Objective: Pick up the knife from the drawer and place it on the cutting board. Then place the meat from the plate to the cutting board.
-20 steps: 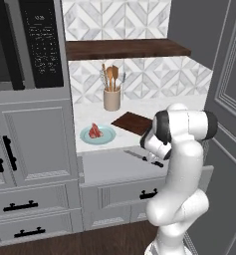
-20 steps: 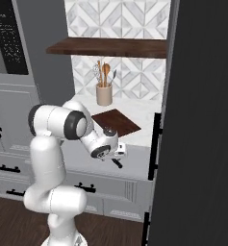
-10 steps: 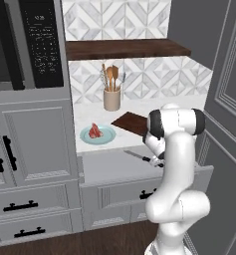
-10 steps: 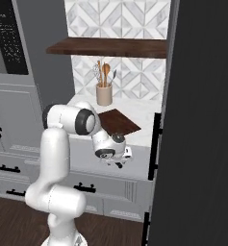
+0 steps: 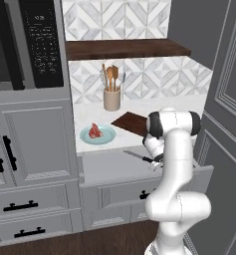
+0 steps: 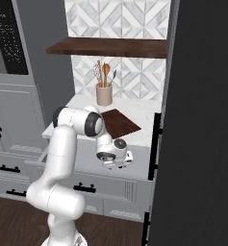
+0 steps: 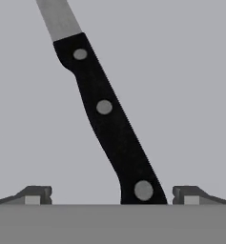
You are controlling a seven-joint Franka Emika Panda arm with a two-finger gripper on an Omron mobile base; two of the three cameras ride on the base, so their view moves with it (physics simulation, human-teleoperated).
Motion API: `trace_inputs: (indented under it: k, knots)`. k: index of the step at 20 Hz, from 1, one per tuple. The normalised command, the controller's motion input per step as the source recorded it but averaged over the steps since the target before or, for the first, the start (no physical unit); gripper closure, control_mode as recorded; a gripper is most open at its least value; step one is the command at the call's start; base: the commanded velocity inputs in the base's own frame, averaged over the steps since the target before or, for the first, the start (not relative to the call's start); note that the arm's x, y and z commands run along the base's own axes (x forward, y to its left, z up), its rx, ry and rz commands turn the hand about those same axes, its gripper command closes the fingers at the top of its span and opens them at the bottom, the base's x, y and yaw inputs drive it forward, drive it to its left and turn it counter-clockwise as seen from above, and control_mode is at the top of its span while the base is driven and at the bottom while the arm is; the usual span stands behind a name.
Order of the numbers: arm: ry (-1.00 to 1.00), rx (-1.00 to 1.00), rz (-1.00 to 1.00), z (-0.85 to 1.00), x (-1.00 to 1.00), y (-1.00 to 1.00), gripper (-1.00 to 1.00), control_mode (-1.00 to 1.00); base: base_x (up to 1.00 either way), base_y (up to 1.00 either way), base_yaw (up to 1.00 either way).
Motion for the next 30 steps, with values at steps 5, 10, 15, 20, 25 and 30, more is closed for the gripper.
trace_inputs:
  k: [5, 10, 15, 20, 25, 30]
  knots:
    - [0.01, 0.0, 0.02, 0.07, 0.4, 0.0, -1.0, -1.0, 0.0, 0.0, 0.0]
    - [0.0, 0.0, 0.01, 0.05, 0.36, 0.0, -1.0, -1.0, 0.0, 0.0, 0.0]
    - [0.04, 0.0, 0.0, 0.01, 0.56, 0.0, -1.0, -1.0, 0.0, 0.0, 0.0]
    - [0.07, -0.01, 0.02, -0.46, 0.28, 0.01, 1.0, -1.0, 0.0, 0.0, 0.0]
    - [0.11, -0.03, 0.03, -0.51, 0.07, 0.08, 1.0, -1.0, 0.0, 0.0, 0.0]
    - [0.01, 0.0, 0.06, -0.12, -0.39, 0.04, 1.0, -1.0, 0.0, 0.0, 0.0]
